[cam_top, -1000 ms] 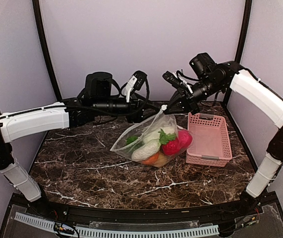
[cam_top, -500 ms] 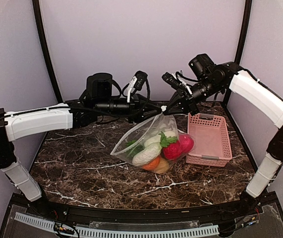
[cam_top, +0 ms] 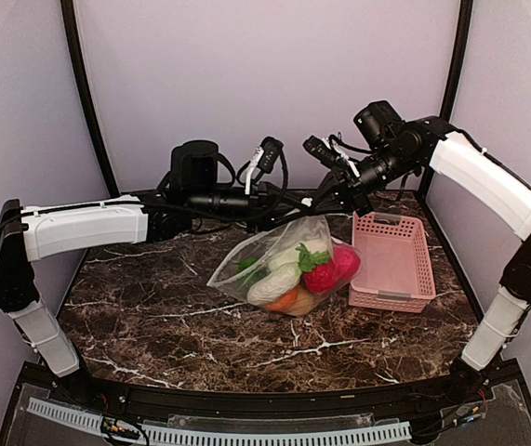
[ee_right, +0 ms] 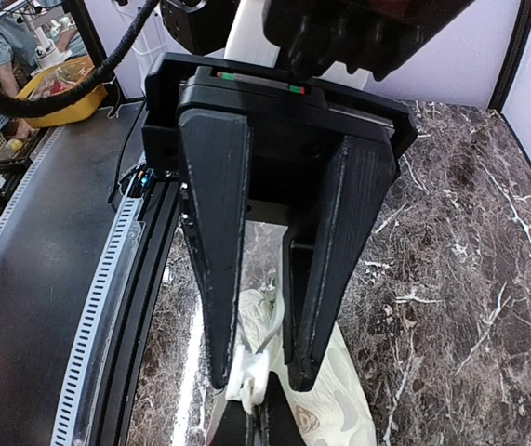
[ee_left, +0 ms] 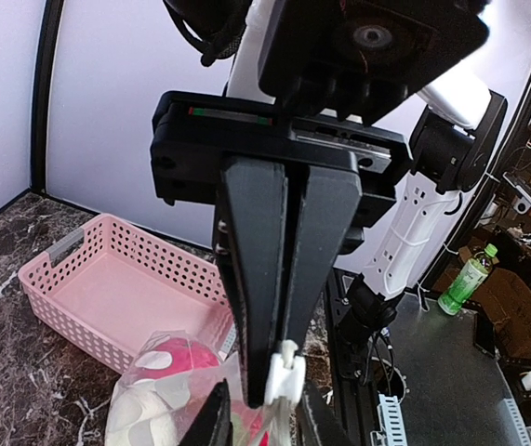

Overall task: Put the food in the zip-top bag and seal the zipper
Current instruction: Pick up the zipper from the zipper food storage bag, then zip the zipper of the food storage bag.

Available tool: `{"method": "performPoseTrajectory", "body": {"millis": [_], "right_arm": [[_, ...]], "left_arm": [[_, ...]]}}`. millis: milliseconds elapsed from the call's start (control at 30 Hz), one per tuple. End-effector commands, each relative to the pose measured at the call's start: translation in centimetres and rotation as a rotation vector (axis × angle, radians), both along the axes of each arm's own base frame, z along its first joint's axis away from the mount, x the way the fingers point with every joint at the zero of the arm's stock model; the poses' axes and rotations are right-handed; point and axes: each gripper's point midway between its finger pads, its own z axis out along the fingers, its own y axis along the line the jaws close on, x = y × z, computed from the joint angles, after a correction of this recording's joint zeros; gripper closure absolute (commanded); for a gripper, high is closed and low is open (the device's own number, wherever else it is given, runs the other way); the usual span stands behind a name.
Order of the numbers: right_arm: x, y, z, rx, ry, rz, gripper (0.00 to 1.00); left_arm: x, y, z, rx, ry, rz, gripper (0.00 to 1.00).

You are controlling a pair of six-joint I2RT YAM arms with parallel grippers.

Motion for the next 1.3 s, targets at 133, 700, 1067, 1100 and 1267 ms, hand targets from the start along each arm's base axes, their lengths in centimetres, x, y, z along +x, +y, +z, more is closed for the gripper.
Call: {"method": "performPoseTrajectory", "body": {"millis": [133, 700, 1067, 1100, 1267], "right_arm": [[0.0, 0.6, -0.1, 0.014, -0.005, 0.013, 1.0], [0.4, 0.7, -0.8, -0.003, 0.019, -0.001, 1.0], [1.3, -0.2, -0.1, 0.034, 0.037, -0.022, 1.0], [1.3, -0.3, -0.1, 0.037, 0.041, -0.023, 1.0], [1.8, -0.9, 0.3, 0.055, 0.044, -0.038, 1.0]], "left_arm": [[-0.4, -0.4, 2.1, -0.061, -0.021, -0.038, 0.73], [0.1, 0.0, 0.5, -0.004, -0.031, 0.007, 0.95], [0.7, 0.9, -1.7, 0.098, -0.037, 0.065, 0.99], [0.7, 0.9, -1.9, 0.104, -0.035, 0.066, 0.99], [1.2, 1.5, -1.8, 0.136, -0.051, 0.101, 0.99]]}}
